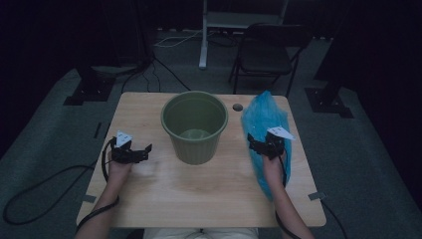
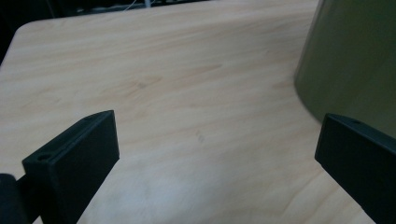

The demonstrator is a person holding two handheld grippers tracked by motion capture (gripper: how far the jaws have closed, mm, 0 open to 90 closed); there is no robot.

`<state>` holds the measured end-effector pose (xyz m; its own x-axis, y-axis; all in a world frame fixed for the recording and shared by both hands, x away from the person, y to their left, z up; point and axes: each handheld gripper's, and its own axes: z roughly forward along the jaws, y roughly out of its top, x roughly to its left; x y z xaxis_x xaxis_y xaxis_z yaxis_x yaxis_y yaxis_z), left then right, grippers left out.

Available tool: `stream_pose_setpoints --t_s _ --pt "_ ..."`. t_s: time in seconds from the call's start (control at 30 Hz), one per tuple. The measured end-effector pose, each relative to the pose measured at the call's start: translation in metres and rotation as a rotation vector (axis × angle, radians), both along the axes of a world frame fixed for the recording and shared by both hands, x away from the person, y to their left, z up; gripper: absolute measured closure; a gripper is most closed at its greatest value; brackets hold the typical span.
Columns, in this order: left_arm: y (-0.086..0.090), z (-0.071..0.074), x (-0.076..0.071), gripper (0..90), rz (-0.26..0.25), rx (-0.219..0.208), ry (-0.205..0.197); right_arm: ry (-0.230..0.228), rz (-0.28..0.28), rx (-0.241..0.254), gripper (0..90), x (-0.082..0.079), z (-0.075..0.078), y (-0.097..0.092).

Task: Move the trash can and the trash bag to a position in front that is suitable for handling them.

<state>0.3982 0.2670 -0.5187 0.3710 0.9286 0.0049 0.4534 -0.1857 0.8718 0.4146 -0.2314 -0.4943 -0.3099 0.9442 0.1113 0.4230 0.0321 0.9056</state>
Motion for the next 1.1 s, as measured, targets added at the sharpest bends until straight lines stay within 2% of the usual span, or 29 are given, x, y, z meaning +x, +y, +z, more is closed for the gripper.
stream_pose_setpoints --t_s 0.17,0.3,0.33,0.4,0.53,0.67,0.93,1.0,1.1 --pt "-0.014 0.003 0.017 0.2 -0.009 0.002 -0.003 0.014 0.031 -0.007 11.5 0.018 0.001 0.02" --pt "-0.02 0.006 0.028 0.3 -0.008 -0.023 -0.03 0.02 0.034 0.005 11.5 0.03 0.001 0.033" --pt "-0.02 0.006 0.028 0.2 -0.008 -0.023 -0.03 0.02 0.034 0.005 11.5 0.03 0.001 0.033" --pt "-0.026 0.007 0.039 0.2 -0.014 -0.014 -0.027 0.032 0.031 0.027 11.5 0.037 -0.001 0.042" --pt "-0.034 0.01 0.048 0.2 -0.021 -0.019 -0.031 0.032 0.046 0.019 11.5 0.045 -0.002 0.055" --pt "-0.041 0.013 0.052 0.2 -0.041 -0.001 -0.039 0.038 0.057 0.029 11.5 0.051 -0.002 0.063" --pt "-0.05 0.015 0.054 0.3 -0.048 -0.004 -0.039 0.046 0.1 0.017 12.4 0.053 0.0 0.077" --pt "-0.049 0.016 0.053 0.3 -0.055 -0.006 -0.033 0.05 0.099 0.009 12.5 0.052 0.001 0.077" --pt "-0.05 0.017 0.052 0.3 -0.058 0.007 -0.029 0.058 0.109 0.028 12.5 0.052 0.001 0.075"
